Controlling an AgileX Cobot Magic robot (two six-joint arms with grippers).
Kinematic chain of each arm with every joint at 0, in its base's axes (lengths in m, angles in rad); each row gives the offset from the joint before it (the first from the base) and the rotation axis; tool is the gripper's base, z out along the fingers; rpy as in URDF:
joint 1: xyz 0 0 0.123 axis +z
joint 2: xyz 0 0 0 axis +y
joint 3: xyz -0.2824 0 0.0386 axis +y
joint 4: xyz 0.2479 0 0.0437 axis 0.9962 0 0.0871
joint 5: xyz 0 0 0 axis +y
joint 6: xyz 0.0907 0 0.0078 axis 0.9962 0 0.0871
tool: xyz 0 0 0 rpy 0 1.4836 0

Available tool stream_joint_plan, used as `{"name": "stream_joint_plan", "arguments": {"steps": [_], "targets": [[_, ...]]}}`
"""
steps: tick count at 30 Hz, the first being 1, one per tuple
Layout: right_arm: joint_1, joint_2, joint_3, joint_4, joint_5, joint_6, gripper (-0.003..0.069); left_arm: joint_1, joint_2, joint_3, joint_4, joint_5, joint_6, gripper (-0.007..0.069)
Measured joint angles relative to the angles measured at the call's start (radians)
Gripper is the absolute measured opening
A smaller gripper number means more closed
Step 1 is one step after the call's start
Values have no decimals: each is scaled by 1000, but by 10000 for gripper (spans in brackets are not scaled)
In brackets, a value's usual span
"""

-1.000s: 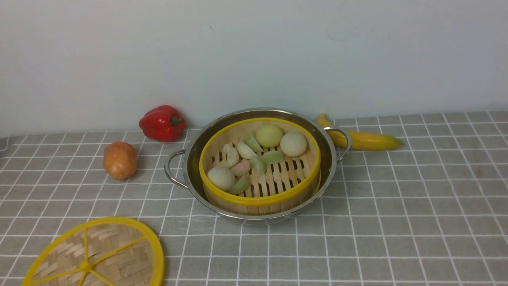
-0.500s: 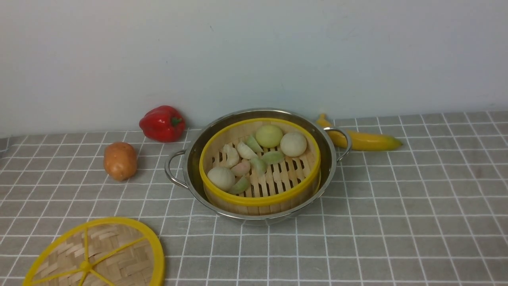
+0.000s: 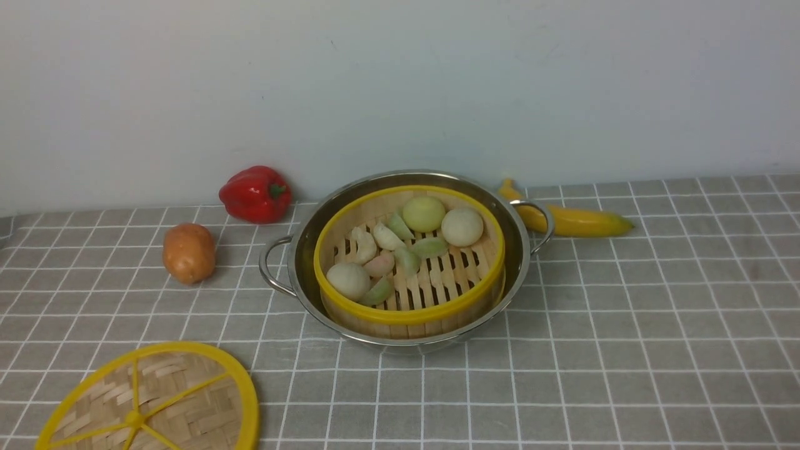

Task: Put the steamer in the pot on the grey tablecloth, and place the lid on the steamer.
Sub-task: 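Grasp the bamboo steamer lid lying on the table by its centre knob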

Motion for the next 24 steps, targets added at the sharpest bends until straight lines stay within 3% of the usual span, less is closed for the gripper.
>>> {"name": "stream_joint_plan", "arguments": {"steps": [24], "targets": [[0,0,0,0,0,0,240,0,0,0,0,0,0,243]]}}
